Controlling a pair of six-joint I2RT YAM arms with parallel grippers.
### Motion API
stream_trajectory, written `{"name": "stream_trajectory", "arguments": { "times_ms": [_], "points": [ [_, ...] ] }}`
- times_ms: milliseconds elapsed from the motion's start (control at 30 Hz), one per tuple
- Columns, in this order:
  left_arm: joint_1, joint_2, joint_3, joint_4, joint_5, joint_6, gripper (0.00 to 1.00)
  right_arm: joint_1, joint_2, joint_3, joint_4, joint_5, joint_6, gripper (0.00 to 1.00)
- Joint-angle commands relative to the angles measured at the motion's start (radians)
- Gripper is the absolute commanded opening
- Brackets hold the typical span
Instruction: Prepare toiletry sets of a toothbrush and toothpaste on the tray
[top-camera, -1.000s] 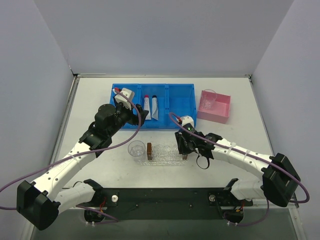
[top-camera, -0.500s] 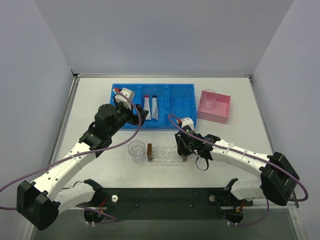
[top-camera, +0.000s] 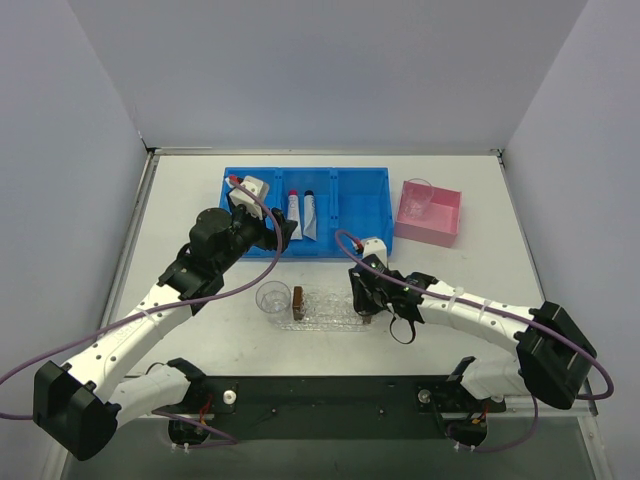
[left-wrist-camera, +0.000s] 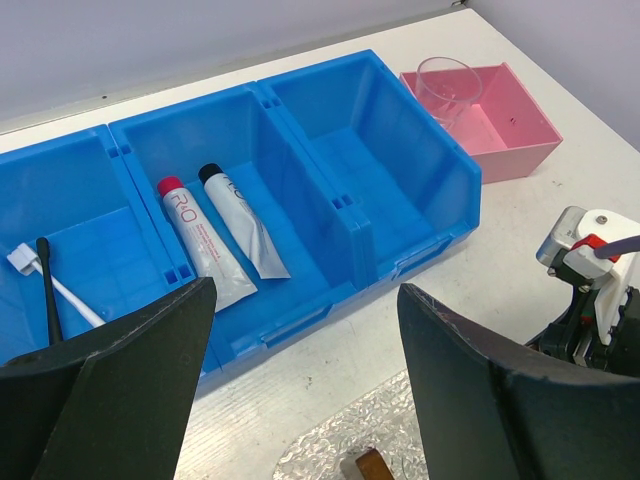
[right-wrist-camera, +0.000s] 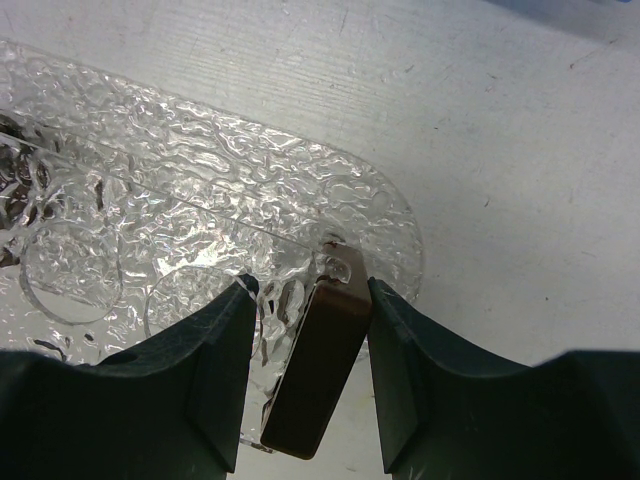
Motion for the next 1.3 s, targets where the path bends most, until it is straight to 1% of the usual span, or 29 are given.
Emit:
{"name": "stream_trajectory", "arguments": {
  "times_ms": [0, 1267],
  "points": [
    [0.002, -0.012, 0.037, 0.027, -0.004, 0.001, 0.84, 0.014, 0.001, 0.003, 0.044, 0.026, 0.03, 0.0],
    [0.002, -0.011, 0.037, 0.028, -0.004, 0.0, 0.84, 0.028, 0.047, 0.027, 0.042, 0.023, 0.03, 0.0]
  ]
}}
